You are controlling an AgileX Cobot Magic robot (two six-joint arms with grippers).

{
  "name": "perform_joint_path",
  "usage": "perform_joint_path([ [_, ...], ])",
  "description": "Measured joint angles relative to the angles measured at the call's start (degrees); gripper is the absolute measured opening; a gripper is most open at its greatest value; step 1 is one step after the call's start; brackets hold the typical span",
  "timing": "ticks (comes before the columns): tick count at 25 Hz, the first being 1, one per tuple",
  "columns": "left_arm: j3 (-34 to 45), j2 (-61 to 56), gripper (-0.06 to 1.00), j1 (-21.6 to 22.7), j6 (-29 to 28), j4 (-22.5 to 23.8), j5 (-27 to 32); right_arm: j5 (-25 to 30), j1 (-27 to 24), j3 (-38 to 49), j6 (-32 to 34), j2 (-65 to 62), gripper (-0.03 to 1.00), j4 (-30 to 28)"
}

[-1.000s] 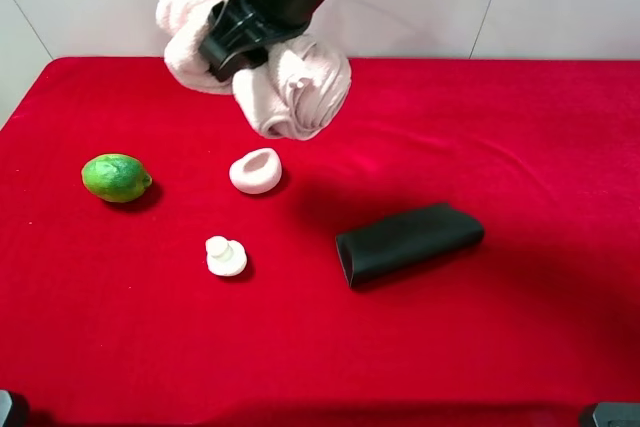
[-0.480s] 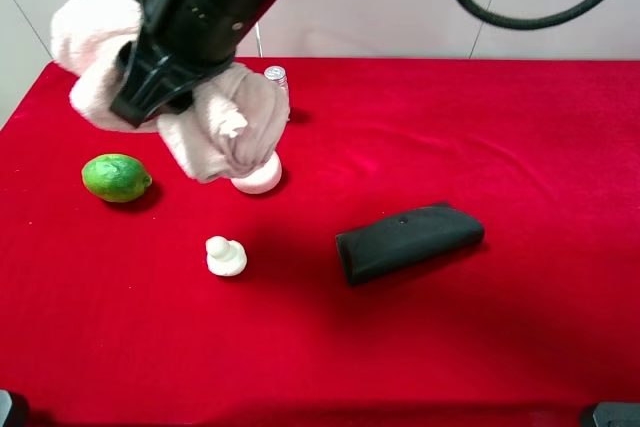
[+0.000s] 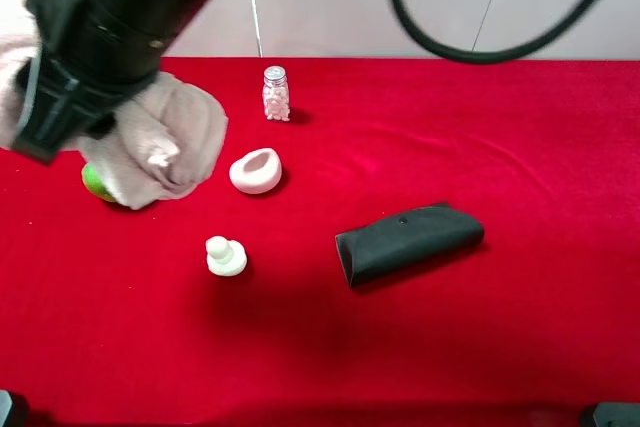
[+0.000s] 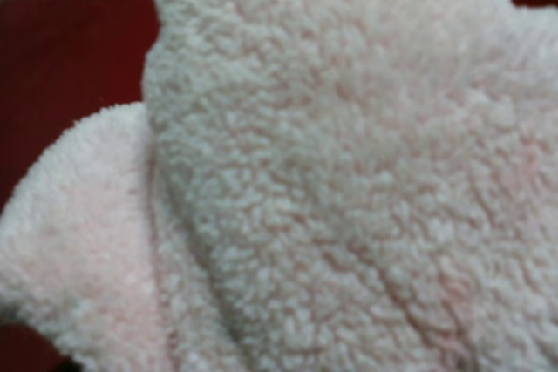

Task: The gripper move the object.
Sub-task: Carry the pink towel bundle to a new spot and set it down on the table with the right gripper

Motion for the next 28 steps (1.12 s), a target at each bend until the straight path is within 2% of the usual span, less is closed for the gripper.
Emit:
perform_joint_path([
  [6, 0.0, 0.0, 0.97, 0.0, 0.0, 0.0, 0.0, 6.1, 2.37, -12.13, 0.0, 7.41, 0.41, -0.33],
  [13, 0.0, 0.0, 0.97, 0.0, 0.0, 0.55, 0.0, 9.56, 4.34, -21.83, 0.0, 14.13, 0.41, 0.18],
  [28, 0.0, 0.0, 0.97, 0.0, 0.0, 0.65, 0.0, 9.99, 5.64, -24.2, -0.48, 19.37, 0.41, 3.02],
])
